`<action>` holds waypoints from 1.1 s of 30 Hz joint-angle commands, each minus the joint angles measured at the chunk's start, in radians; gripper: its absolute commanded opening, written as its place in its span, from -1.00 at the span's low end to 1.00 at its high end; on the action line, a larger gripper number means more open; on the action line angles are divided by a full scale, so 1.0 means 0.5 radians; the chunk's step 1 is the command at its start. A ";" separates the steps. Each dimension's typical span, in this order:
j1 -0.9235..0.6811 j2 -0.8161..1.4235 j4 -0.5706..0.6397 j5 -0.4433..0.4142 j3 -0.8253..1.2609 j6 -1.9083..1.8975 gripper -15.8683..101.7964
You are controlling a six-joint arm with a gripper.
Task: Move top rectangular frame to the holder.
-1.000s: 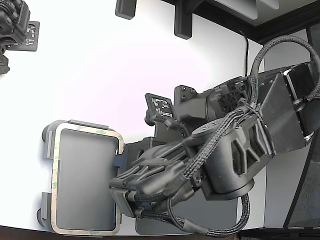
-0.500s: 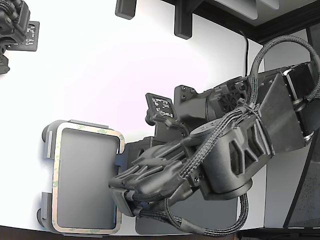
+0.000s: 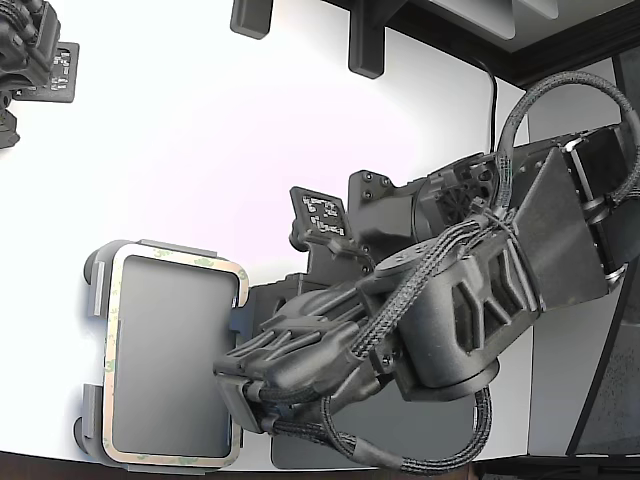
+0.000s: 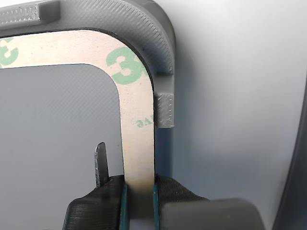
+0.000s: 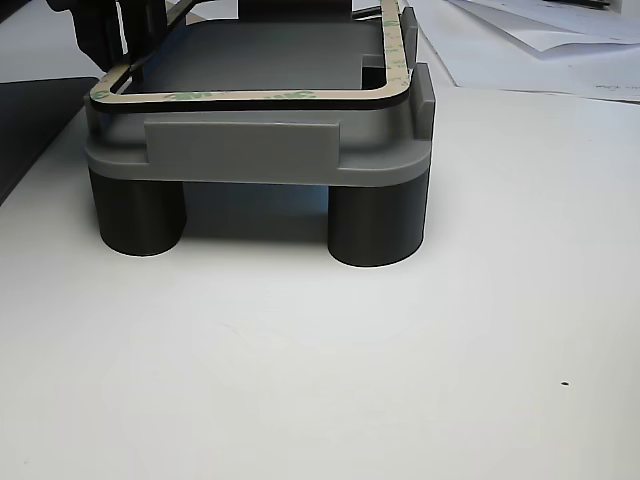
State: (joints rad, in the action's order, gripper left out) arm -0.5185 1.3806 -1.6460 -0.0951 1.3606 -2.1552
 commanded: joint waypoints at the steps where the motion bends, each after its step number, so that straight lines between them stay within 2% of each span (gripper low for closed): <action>1: 0.037 0.037 -0.018 0.000 -0.043 -0.006 -0.91; 33: 0.049 0.003 0.006 0.037 -0.025 0.021 -0.91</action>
State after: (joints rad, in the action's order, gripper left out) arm -0.5077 1.3652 -1.6414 -0.0813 1.3576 -2.1460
